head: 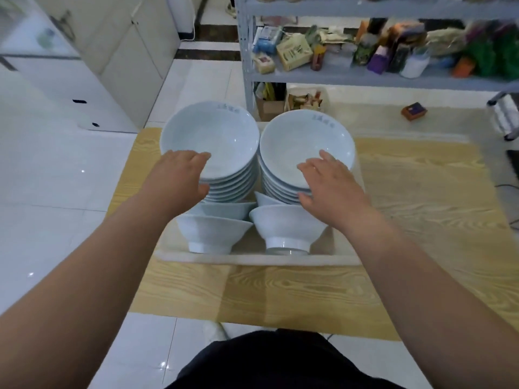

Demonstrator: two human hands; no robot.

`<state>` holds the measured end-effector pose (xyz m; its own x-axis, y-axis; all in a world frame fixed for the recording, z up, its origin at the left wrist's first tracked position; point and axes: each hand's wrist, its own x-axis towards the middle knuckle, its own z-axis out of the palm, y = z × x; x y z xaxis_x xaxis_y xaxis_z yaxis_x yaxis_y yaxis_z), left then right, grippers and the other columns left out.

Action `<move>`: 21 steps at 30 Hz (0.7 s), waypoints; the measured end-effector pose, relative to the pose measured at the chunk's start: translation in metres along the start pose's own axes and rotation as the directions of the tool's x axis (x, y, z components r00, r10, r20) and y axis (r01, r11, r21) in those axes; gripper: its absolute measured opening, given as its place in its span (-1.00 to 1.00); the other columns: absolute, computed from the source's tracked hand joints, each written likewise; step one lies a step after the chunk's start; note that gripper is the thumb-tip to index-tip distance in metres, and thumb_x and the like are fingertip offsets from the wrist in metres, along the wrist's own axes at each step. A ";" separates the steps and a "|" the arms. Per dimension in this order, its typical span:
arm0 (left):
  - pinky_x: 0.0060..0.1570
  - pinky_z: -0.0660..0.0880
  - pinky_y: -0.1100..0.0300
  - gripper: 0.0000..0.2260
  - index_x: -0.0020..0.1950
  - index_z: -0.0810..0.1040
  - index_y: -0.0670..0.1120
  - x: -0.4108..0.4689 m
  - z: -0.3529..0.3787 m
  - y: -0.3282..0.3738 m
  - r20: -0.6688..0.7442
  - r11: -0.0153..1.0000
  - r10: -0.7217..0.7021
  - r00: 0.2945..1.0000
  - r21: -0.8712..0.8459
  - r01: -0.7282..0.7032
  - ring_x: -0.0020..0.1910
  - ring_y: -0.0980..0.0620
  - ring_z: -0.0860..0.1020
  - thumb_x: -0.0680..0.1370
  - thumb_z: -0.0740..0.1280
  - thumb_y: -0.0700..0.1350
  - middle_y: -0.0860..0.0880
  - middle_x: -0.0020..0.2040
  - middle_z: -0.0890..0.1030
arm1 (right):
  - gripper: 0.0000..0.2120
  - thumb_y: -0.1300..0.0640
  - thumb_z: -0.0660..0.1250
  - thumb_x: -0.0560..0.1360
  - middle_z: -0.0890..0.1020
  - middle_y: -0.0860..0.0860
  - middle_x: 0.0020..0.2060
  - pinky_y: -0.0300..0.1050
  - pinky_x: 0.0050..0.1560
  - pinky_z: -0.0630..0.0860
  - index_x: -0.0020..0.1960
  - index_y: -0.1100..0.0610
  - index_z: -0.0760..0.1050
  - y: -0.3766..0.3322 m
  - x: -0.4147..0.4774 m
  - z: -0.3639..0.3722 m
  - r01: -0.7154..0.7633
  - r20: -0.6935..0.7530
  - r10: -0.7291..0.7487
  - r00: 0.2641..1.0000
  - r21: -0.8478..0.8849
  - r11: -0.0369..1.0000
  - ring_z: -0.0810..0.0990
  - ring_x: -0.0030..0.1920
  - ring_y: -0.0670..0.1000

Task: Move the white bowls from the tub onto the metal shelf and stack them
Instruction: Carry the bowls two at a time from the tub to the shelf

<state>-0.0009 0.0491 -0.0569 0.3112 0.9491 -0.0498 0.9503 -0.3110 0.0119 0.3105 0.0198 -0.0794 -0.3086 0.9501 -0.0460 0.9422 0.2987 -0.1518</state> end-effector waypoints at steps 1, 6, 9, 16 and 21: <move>0.28 0.35 -0.06 -0.54 0.39 0.44 -0.09 0.009 0.003 -0.002 0.051 0.996 -0.022 0.998 0.087 0.018 0.18 -0.20 0.52 0.50 0.34 -0.03 -0.14 0.19 0.60 | -0.56 -0.01 0.25 0.56 0.50 0.13 0.30 0.17 0.35 0.36 0.38 0.13 0.40 0.001 0.008 0.000 0.008 0.092 -0.002 0.996 -0.059 0.998 0.37 0.39 0.21; -0.08 0.42 0.10 -0.82 0.12 0.62 0.03 0.020 0.012 -0.008 0.136 0.983 0.007 0.991 0.179 -0.032 -0.04 -0.12 0.56 0.56 0.30 -0.06 -0.05 -0.06 0.59 | -0.78 0.00 0.17 0.62 0.57 0.08 0.01 0.05 -0.07 0.51 0.20 0.06 0.44 -0.001 0.014 0.002 0.074 0.147 -0.063 0.987 -0.068 0.995 0.58 -0.03 0.17; -0.16 0.49 0.07 -0.86 0.08 0.62 0.05 0.020 0.008 -0.015 0.130 0.993 0.040 0.991 0.109 -0.055 -0.07 -0.09 0.52 0.58 0.30 -0.10 0.00 -0.11 0.52 | -0.82 0.01 0.24 0.60 0.56 0.06 -0.02 0.08 -0.06 0.52 0.17 0.03 0.45 0.000 0.012 0.001 0.035 0.080 -0.035 0.996 0.005 0.999 0.55 -0.07 0.14; -0.45 0.44 0.12 -0.63 0.16 0.54 0.06 0.010 -0.006 -0.029 0.016 0.981 0.142 0.990 0.134 -0.143 -0.30 -0.09 0.52 0.49 0.25 -0.34 0.01 -0.08 0.45 | -0.78 0.20 0.25 0.57 0.57 0.07 -0.12 -0.07 -0.18 0.28 0.15 0.02 0.57 -0.008 0.003 -0.017 -0.076 -0.104 0.073 0.992 -0.022 0.997 0.53 -0.14 0.17; -0.41 0.40 0.14 -0.62 0.12 0.58 -0.05 -0.019 -0.026 -0.039 -0.187 0.985 0.164 0.969 0.084 -0.150 -0.23 -0.16 0.58 0.42 0.25 -0.41 -0.04 -0.07 0.62 | -0.85 0.25 0.36 0.50 0.58 0.09 -0.29 -0.07 -0.30 0.30 0.03 0.11 0.62 -0.036 -0.025 -0.033 -0.078 -0.315 0.071 0.946 -0.012 0.997 0.55 -0.27 0.19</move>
<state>-0.0439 0.0450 -0.0307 0.4580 0.8779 0.1400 0.8889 -0.4534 -0.0647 0.2884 -0.0121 -0.0404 -0.1845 0.9486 0.2569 0.9649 0.2246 -0.1361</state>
